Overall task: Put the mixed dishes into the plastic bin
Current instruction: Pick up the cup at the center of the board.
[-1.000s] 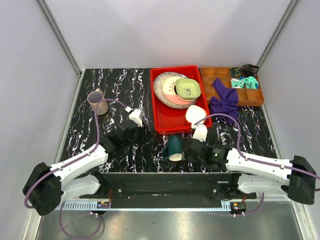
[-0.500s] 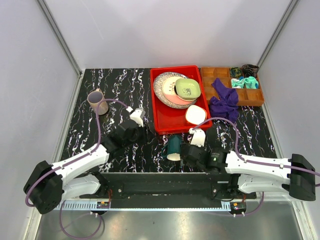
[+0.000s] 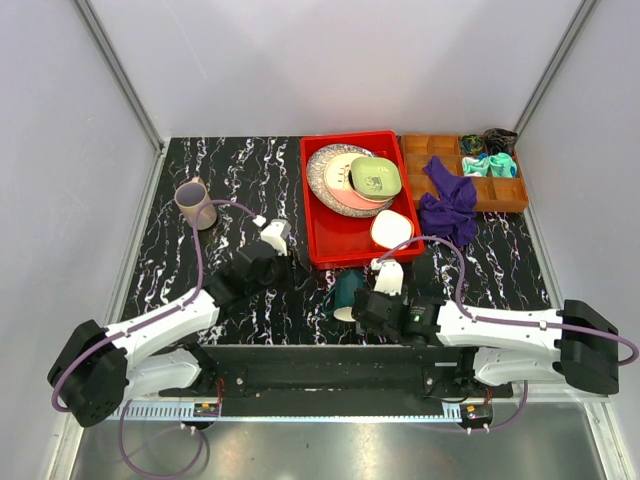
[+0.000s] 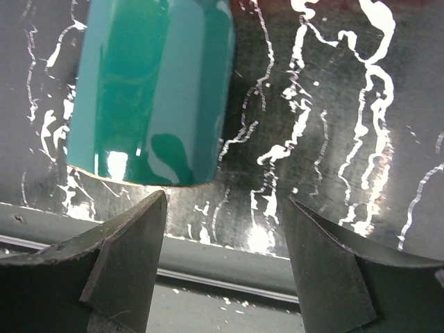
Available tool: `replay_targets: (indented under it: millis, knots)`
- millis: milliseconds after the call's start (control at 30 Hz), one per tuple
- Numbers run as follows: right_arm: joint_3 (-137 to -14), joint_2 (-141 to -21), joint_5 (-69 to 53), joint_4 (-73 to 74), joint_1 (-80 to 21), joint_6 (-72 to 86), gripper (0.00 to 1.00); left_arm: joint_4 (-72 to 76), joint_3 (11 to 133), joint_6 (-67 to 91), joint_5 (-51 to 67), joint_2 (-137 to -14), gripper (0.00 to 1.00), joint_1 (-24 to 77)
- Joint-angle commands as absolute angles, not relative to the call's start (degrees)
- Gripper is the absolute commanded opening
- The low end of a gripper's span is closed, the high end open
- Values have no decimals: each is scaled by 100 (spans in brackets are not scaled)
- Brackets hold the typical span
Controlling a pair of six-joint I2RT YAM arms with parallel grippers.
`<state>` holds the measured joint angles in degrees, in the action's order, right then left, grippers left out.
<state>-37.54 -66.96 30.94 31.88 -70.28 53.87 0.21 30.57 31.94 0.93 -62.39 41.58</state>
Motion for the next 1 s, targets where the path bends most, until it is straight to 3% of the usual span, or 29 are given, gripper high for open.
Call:
replay_targets:
  millis: [0, 633, 967]
  knots:
    - [-3709, -6846, 3419, 2646, -7093, 5396, 76, 360, 3015, 3234, 158, -6205, 34, 4184]
    - [-3375, -6935, 4754, 1899, -7093, 5212, 81, 378, 2962, 3270, 184, -6205, 33, 4192]
    - [-3217, -7066, 5001, 783, -7084, 4238, 82, 422, 2962, 3270, 246, -6319, 33, 4192]
